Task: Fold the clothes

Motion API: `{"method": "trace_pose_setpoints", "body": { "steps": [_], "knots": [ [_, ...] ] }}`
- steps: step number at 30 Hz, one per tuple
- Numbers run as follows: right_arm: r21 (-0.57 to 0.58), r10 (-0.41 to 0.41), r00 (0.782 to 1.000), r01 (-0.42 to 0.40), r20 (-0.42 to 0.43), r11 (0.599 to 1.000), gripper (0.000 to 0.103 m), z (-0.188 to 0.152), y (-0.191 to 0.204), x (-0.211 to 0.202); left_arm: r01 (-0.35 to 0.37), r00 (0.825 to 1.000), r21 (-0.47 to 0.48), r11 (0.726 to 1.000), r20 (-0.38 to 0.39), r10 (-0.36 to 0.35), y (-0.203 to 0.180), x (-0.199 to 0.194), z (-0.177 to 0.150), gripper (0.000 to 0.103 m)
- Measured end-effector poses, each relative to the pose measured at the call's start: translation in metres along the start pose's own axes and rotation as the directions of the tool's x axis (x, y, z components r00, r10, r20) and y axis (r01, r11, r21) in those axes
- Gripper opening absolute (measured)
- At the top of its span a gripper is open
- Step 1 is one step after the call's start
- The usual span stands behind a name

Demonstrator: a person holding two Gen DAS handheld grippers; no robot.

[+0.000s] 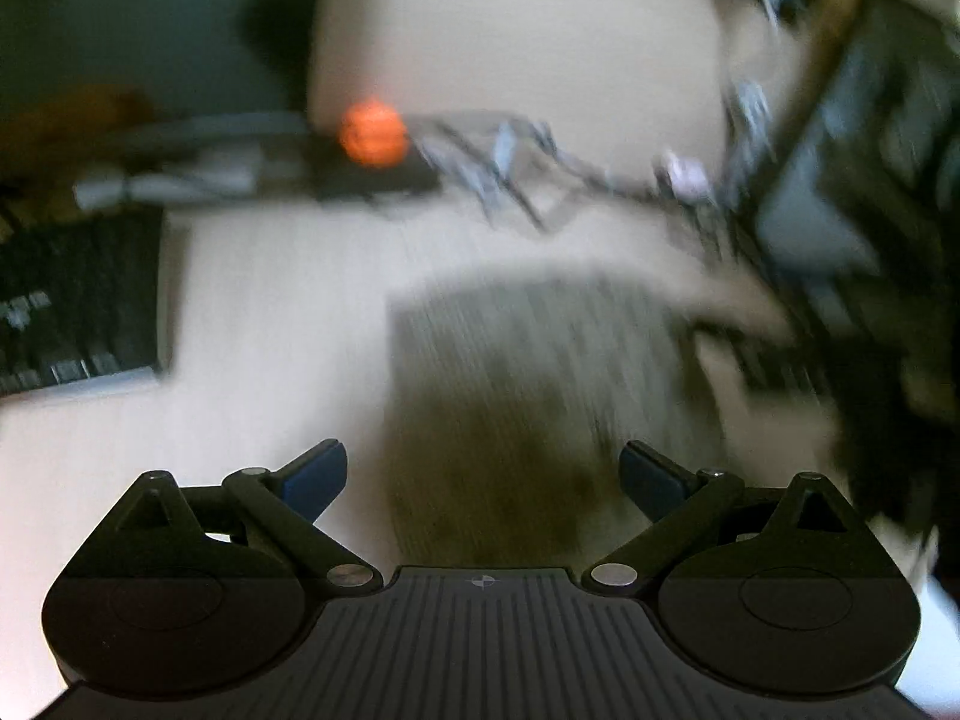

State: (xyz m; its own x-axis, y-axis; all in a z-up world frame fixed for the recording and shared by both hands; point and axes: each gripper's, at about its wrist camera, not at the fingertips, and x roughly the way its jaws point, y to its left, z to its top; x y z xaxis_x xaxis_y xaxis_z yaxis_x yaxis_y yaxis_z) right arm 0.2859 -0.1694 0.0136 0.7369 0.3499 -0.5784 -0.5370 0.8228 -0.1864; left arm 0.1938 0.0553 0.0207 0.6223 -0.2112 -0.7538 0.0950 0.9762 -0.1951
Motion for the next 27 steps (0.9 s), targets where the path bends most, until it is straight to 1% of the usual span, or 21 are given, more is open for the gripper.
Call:
{"method": "trace_pose_setpoints", "body": {
  "steps": [2, 3, 5, 9, 11, 12, 13, 14, 15, 16, 17, 18, 19, 21, 22, 23, 24, 25, 26, 27],
  "knots": [
    [-0.074, -0.117, 0.993, 0.115, -0.018, 0.991, 0.103, -0.004, 0.005, 0.023, -0.056, 0.997, 0.037, 0.998, -0.057, 0.058, -0.008, 0.012, -0.017, 0.101],
    [-0.113, -0.178, 0.984, 0.175, -0.025, 0.978, 0.103, -0.006, 0.008, 0.035, -0.060, 0.996, 0.033, 0.998, -0.058, 0.062, -0.008, 0.012, -0.019, 0.101],
    [-0.145, -0.270, 0.960, 0.257, -0.074, 0.955, 0.103, -0.013, 0.008, 0.059, -0.068, 0.996, 0.025, 0.997, -0.061, 0.069, -0.007, 0.011, -0.023, 0.101],
    [-0.001, -0.217, 0.972, 0.218, -0.091, 0.976, 0.103, -0.008, -0.010, 0.051, -0.083, 0.994, 0.008, 0.997, -0.068, 0.083, -0.007, 0.010, -0.030, 0.101],
    [0.058, -0.208, 0.977, 0.210, -0.039, 0.976, 0.103, -0.002, -0.016, 0.028, -0.091, 0.993, -0.001, 0.996, -0.071, 0.090, -0.006, 0.010, -0.033, 0.101],
    [0.095, -0.176, 0.984, 0.176, -0.008, 0.980, 0.103, 0.002, -0.022, 0.014, -0.091, 0.993, -0.004, 0.996, -0.074, 0.090, -0.007, 0.010, -0.034, 0.101],
    [0.133, -0.112, 0.994, 0.109, 0.019, 0.985, 0.103, 0.005, -0.027, 0.000, -0.091, 0.993, -0.007, 0.996, -0.076, 0.090, -0.007, 0.010, -0.035, 0.101],
    [0.169, -0.044, 0.998, 0.036, 0.046, 0.985, 0.103, 0.007, -0.032, -0.014, -0.090, 0.993, -0.008, 0.996, -0.078, 0.089, -0.007, 0.010, -0.035, 0.101],
    [0.194, 0.048, 0.997, -0.058, 0.058, 0.979, 0.103, 0.007, -0.035, -0.025, -0.090, 0.993, -0.009, 0.996, -0.080, 0.089, -0.007, 0.010, -0.034, 0.101],
    [0.187, 0.122, 0.991, -0.129, 0.050, 0.974, 0.103, 0.004, -0.033, -0.032, -0.090, 0.993, -0.009, 0.996, -0.082, 0.089, -0.007, 0.011, -0.034, 0.101],
    [0.177, 0.191, 0.981, -0.195, 0.039, 0.965, 0.103, 0.000, -0.030, -0.038, -0.090, 0.993, -0.009, 0.996, -0.084, 0.089, -0.006, 0.011, -0.034, 0.101],
    [0.167, 0.259, 0.966, -0.259, 0.027, 0.951, 0.103, -0.004, -0.026, -0.044, -0.090, 0.992, -0.009, 0.996, -0.085, 0.089, -0.006, 0.011, -0.033, 0.101],
    [0.108, 0.247, 0.969, -0.245, -0.007, 0.964, 0.103, -0.011, -0.017, -0.044, -0.093, 0.992, -0.005, 0.996, -0.084, 0.092, -0.007, 0.011, -0.033, 0.101],
    [-0.030, 0.187, 0.979, -0.190, -0.077, 0.981, 0.103, -0.026, 0.002, -0.043, -0.096, 0.992, 0.002, 0.995, -0.085, 0.096, -0.008, 0.010, -0.034, 0.101],
    [-0.079, 0.111, 0.989, -0.119, -0.097, 0.990, 0.103, -0.031, 0.007, -0.039, -0.093, 0.992, -0.001, 0.996, -0.084, 0.093, -0.008, 0.009, -0.033, 0.101],
    [-0.125, 0.026, 0.993, -0.040, -0.112, 0.991, 0.103, -0.036, 0.011, -0.035, -0.090, 0.992, -0.004, 0.996, -0.084, 0.090, -0.007, 0.009, -0.033, 0.101],
    [-0.172, -0.060, 0.991, 0.039, -0.123, 0.984, 0.103, -0.042, 0.015, -0.031, -0.087, 0.993, -0.006, 0.996, -0.084, 0.087, -0.006, 0.008, -0.033, 0.101],
    [-0.219, -0.146, 0.981, 0.115, -0.129, 0.969, 0.103, -0.047, 0.018, -0.027, -0.084, 0.993, -0.009, 0.996, -0.084, 0.083, -0.005, 0.007, -0.032, 0.101],
    [-0.215, -0.184, 0.975, 0.155, -0.123, 0.964, 0.103, -0.046, 0.016, -0.029, -0.081, 0.993, -0.012, 0.997, -0.083, 0.080, -0.004, 0.006, -0.032, 0.101],
    [-0.181, -0.178, 0.977, 0.155, -0.115, 0.971, 0.103, -0.044, 0.012, -0.035, -0.079, 0.994, -0.015, 0.997, -0.083, 0.077, -0.004, 0.006, -0.032, 0.102]
  ]
}}
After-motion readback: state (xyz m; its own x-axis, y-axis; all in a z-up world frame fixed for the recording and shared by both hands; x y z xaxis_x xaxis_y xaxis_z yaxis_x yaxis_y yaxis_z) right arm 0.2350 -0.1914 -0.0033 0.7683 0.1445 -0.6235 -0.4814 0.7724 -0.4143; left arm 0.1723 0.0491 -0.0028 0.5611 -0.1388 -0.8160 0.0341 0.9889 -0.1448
